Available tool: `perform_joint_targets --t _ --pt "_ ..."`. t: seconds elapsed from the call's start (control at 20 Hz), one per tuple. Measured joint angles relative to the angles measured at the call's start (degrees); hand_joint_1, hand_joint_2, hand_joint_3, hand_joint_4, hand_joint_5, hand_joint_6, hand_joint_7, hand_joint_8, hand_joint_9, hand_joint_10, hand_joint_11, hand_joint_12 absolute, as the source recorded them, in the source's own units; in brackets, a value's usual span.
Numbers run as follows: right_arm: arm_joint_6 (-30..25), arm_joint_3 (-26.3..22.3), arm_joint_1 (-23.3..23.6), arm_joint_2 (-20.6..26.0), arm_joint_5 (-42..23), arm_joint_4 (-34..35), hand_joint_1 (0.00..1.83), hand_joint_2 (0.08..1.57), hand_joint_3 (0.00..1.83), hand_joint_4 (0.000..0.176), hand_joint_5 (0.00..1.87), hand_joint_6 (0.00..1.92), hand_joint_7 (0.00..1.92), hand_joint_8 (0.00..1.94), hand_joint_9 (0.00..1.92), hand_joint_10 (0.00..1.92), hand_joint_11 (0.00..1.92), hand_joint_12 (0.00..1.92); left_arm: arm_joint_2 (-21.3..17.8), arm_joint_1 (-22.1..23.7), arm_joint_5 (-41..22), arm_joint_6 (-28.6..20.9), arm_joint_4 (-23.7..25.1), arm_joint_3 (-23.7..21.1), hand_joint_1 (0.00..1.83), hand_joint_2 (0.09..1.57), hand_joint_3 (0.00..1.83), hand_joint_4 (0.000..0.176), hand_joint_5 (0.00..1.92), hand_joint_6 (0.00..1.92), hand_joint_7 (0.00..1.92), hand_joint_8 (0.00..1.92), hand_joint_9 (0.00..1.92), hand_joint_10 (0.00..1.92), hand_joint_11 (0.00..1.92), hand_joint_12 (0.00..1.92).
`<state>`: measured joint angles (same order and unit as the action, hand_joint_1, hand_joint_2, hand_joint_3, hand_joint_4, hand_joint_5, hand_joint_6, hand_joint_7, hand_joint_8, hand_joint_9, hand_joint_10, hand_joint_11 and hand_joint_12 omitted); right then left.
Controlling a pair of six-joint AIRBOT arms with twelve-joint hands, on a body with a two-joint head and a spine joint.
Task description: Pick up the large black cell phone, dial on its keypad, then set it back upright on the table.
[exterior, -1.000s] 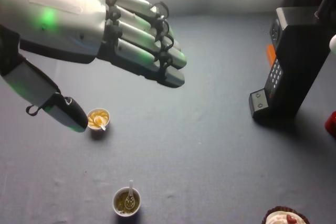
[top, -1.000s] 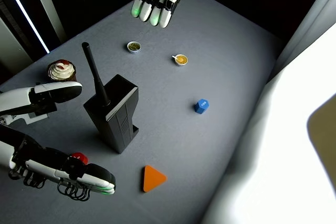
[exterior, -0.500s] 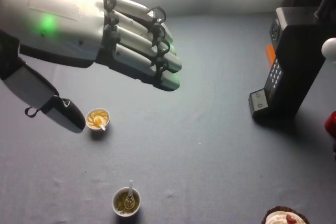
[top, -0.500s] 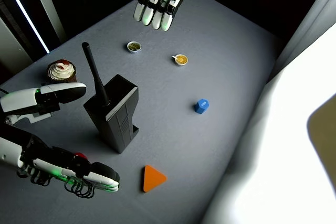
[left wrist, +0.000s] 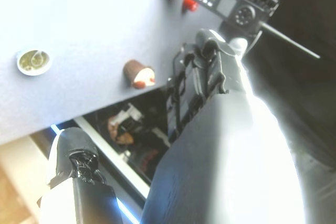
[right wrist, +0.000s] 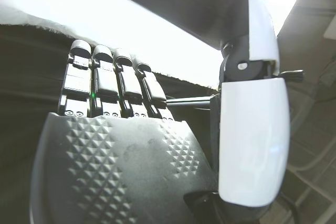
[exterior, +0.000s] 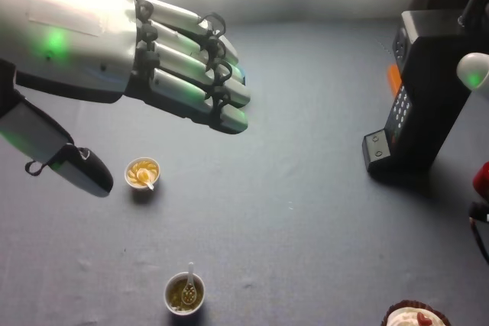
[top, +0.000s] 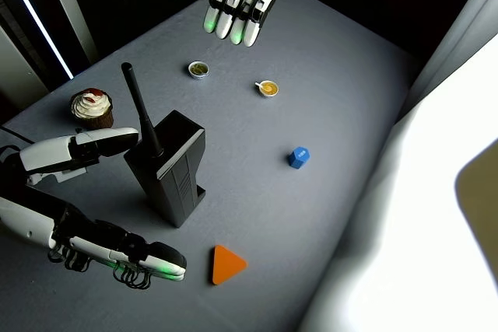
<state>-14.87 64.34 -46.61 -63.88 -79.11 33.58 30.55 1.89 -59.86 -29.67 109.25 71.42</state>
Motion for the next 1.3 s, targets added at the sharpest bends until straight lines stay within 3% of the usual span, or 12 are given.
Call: perform_joint_targets --t 0.6,0.9,1.1,1.3 --pt "-1.6 0.04 0.83 -0.76 0.79 -2.25 1.08 0.93 0.0 0.0 0.02 0.01 0.0 0.0 0.0 0.0 0.0 0.0 -0.44 -1.66 0.46 1.92 1.07 -0.02 0.71 1.05 0.0 0.0 0.22 0.0 0.18 0.0 0.2 0.0 0.0 0.5" --pt "-2.14 -0.22 2.45 -1.01 0.92 -4.48 0.8 0.85 0.0 0.0 0.0 0.0 0.0 0.0 0.0 0.0 0.0 0.0 -0.72 -2.29 0.81 2.97 1.07 -0.81 0.71 1.05 0.0 0.0 0.21 0.0 0.16 0.0 0.18 0.0 0.0 0.45" --pt "-2.23 -0.76 2.51 -1.25 1.05 -4.55 0.74 0.83 0.0 0.0 0.0 0.0 0.0 0.0 0.0 0.0 0.0 0.0 -0.83 -2.4 0.13 3.08 1.03 -1.75 0.75 1.04 0.0 0.0 0.23 0.0 0.18 0.0 0.2 0.0 0.0 0.51" --pt "-2.67 -0.81 2.51 -1.64 1.03 -4.26 0.81 0.8 0.0 0.0 0.0 0.0 0.0 0.0 0.0 0.0 0.0 0.0 -0.83 -2.4 0.2 3.15 1.09 -1.86 0.75 1.03 0.0 0.0 0.24 0.0 0.2 0.0 0.22 0.0 0.0 0.59"
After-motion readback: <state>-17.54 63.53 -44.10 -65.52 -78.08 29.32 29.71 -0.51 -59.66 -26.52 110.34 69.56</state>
